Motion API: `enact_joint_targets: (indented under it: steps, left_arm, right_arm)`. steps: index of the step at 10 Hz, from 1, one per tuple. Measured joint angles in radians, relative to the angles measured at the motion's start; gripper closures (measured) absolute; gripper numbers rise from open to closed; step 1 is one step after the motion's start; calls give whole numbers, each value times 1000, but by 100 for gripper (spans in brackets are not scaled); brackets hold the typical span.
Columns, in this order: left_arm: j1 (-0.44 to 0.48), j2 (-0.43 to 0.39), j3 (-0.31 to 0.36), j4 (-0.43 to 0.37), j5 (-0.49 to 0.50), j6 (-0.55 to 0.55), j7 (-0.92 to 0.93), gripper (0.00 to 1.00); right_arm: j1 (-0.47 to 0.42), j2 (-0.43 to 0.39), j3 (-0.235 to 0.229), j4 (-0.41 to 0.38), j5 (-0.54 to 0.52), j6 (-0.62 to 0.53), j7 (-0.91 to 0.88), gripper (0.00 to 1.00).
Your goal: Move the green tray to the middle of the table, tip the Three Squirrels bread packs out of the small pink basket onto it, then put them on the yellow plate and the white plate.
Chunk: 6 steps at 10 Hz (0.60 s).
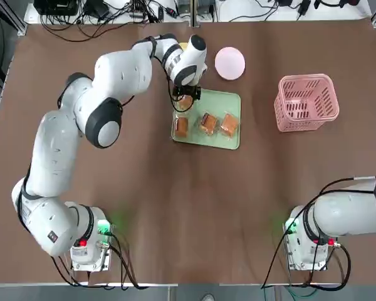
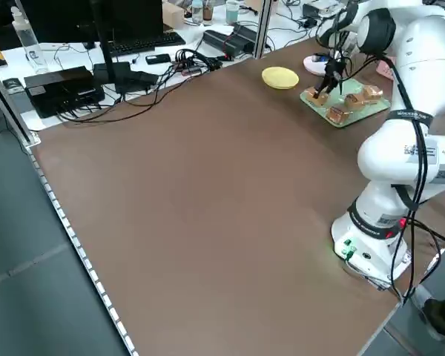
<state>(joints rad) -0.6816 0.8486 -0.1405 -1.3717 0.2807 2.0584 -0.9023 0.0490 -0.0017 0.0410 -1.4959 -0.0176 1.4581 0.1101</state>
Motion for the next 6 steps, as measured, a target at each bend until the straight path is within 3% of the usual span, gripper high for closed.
enact_joint_targets:
  steps: [4,6]
  left_arm:
    - [-12,-16,-19,6,-12,-3,-5,0]
    - [-60,-43,-32,9,-56,-16,-30,0]
  right_arm:
    - [-3,0,-3,-6,0,22,0,4]
    - [-1,0,-2,-6,0,32,0,4]
